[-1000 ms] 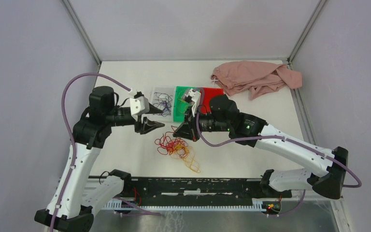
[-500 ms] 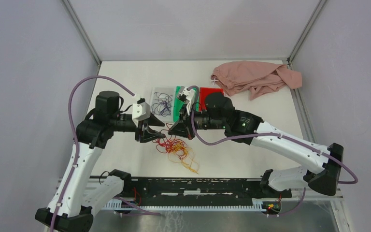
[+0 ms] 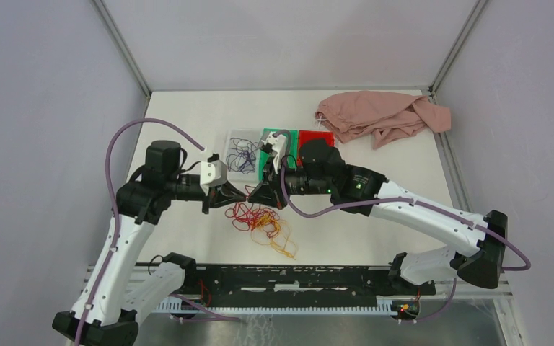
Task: Untangle the cables
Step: Untie the cable.
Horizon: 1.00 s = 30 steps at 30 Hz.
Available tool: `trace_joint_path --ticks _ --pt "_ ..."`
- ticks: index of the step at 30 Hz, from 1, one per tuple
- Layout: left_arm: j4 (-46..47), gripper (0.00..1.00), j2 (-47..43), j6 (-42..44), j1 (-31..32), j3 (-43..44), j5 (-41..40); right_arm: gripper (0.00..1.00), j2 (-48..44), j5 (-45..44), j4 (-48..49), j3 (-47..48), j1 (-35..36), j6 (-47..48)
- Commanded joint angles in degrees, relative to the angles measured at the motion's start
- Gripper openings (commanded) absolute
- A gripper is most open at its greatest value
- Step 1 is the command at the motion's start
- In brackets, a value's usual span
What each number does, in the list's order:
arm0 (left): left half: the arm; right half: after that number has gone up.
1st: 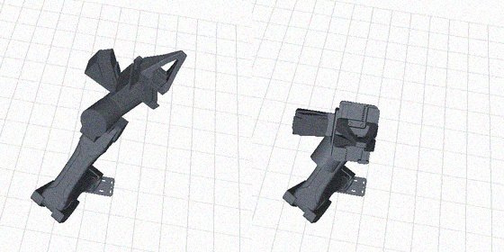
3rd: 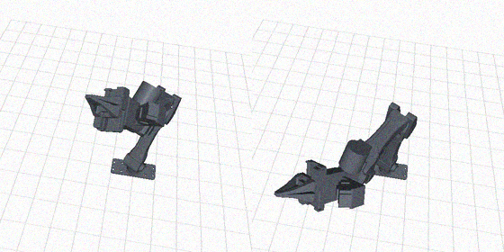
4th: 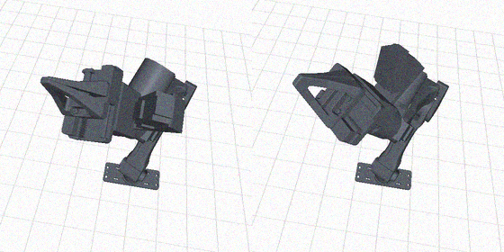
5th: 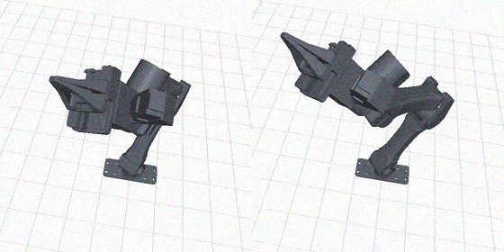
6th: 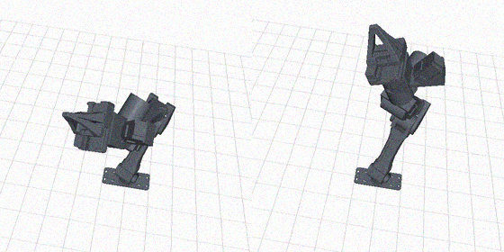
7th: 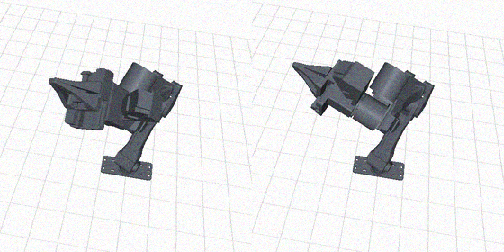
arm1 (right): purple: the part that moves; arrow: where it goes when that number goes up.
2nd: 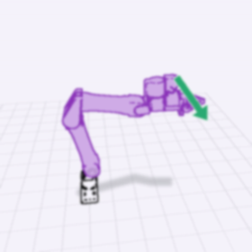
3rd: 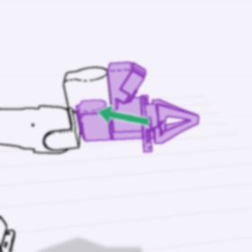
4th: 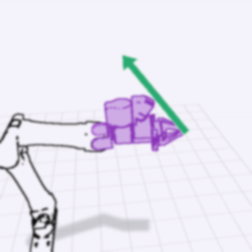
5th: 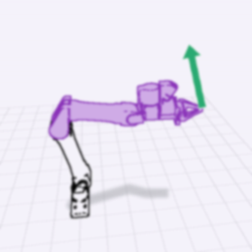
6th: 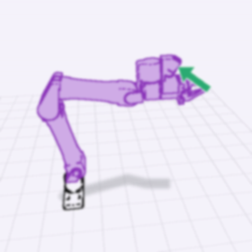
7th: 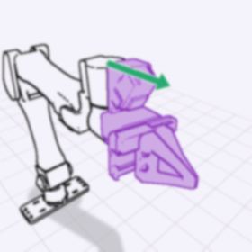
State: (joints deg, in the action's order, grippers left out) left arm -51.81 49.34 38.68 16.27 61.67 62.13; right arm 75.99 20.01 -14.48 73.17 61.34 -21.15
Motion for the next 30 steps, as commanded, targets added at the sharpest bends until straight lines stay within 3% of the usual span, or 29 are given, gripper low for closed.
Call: trace_joint_path --ticks 1,6,9,15,21,30 --pt "1.7 0.03 -2.1 5.1 0.2 -0.1 -3.0 0.15 -2.4 -0.9 4.0 1.5 0.3 -1.3" --pt "11.1 0.03 -7.5 0.3 0.2 0.3 -5.6 0.34 -5.0 -5.9 4.0 -0.4 0.0 -4.4" --pt "11.0 0.03 -7.8 -1.5 0.2 3.0 -6.2 0.49 -8.9 -9.4 6.4 -4.5 -0.8 -6.8" --pt "10.0 0.03 -7.0 -3.7 0.3 8.9 -4.7 0.69 -18.0 -14.9 10.9 -13.4 -2.0 -9.4" --pt "16.0 0.03 -7.2 -13.7 0.2 12.1 -4.1 0.74 -21.2 -16.0 17.1 -19.7 -2.1 -9.3" --pt "22.6 0.03 -8.4 -22.3 0.3 11.2 -3.8 0.76 -11.7 -9.9 31.4 -17.6 -2.0 -15.3"
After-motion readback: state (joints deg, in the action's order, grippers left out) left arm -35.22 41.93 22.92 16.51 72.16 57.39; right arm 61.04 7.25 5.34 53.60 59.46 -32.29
